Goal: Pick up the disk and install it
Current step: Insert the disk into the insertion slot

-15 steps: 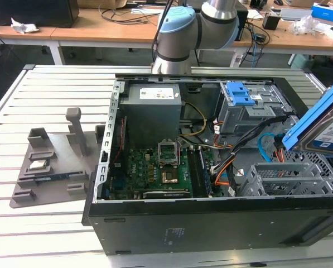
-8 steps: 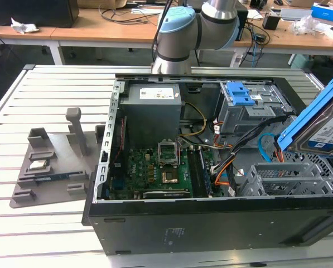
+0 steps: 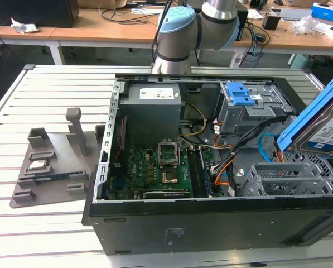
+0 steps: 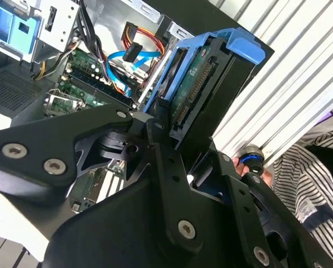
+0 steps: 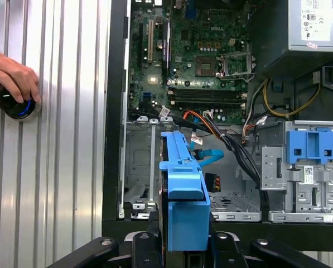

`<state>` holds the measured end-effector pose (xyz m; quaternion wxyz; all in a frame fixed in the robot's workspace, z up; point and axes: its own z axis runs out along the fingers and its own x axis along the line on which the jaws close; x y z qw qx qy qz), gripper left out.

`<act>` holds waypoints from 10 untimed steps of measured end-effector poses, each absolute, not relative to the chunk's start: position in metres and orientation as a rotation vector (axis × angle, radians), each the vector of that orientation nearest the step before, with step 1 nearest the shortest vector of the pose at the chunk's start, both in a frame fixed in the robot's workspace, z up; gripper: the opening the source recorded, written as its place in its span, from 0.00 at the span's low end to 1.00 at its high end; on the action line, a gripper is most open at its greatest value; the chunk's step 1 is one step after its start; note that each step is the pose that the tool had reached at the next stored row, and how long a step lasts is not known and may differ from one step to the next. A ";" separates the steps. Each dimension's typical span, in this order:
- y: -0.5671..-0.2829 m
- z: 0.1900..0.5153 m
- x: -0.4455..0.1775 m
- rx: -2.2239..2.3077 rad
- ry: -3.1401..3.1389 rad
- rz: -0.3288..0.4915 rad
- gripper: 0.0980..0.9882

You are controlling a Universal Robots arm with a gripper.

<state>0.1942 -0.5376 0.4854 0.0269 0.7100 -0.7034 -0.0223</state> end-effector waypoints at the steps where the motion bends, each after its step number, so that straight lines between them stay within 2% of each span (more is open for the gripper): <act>1: -0.538 0.482 0.194 2.193 -2.173 -0.069 0.30; 10: -0.538 0.462 0.187 2.173 -2.193 -0.069 0.30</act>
